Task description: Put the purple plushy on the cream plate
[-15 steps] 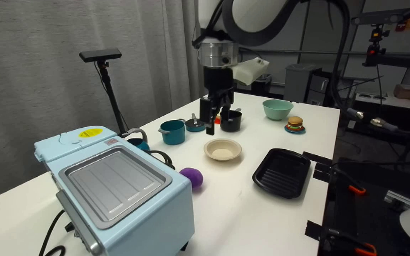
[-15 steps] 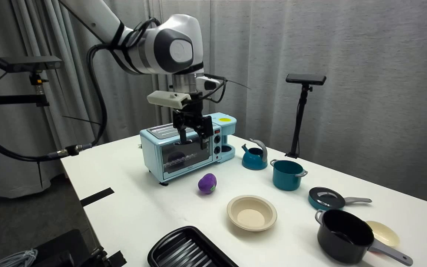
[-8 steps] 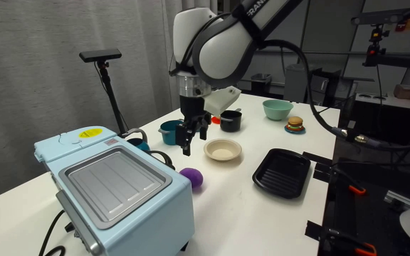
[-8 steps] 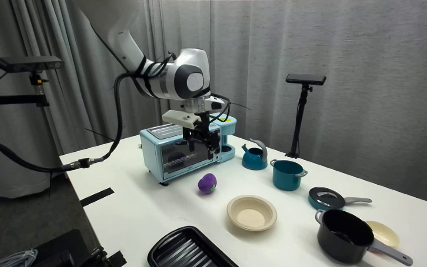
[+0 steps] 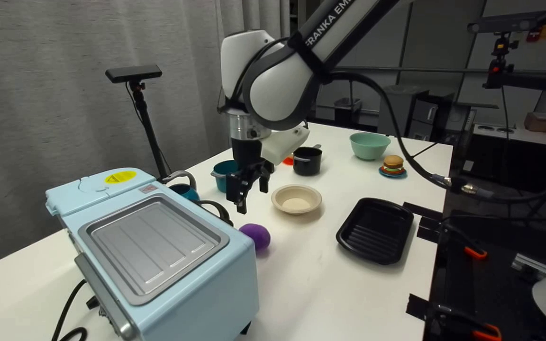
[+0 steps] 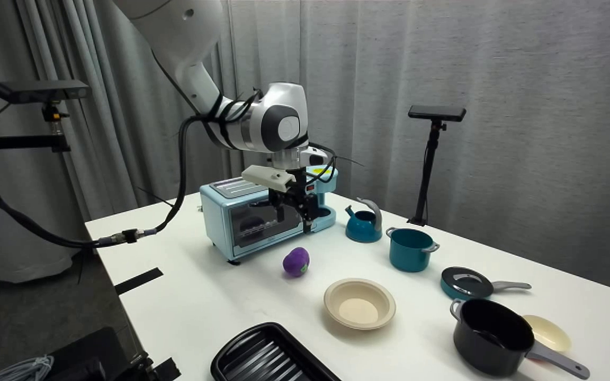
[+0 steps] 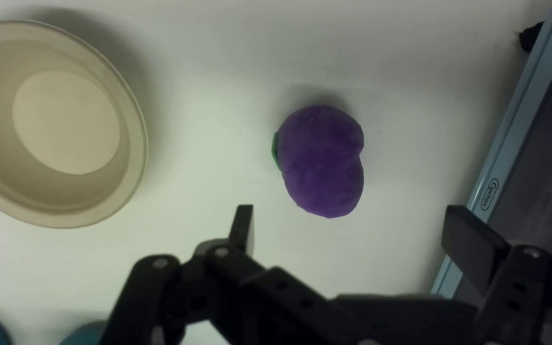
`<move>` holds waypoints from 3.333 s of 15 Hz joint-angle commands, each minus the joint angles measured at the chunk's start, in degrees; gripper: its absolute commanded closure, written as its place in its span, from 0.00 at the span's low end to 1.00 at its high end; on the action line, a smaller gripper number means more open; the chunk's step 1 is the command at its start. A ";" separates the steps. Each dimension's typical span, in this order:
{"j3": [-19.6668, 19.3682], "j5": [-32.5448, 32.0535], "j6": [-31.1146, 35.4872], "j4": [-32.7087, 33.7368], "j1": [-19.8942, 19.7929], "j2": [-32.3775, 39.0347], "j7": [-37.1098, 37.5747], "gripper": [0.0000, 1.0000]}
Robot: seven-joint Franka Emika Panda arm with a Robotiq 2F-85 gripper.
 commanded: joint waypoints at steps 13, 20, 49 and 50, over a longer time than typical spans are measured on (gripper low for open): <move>-4.05 -3.28 3.94 7.29 5.08 13.07 1.67 0.00; -5.90 -3.80 2.89 10.39 5.96 16.94 1.74 0.42; -9.55 4.16 1.96 -3.64 -8.92 -2.20 0.05 0.94; -9.85 4.24 1.46 -2.53 -9.30 -0.77 -0.11 0.94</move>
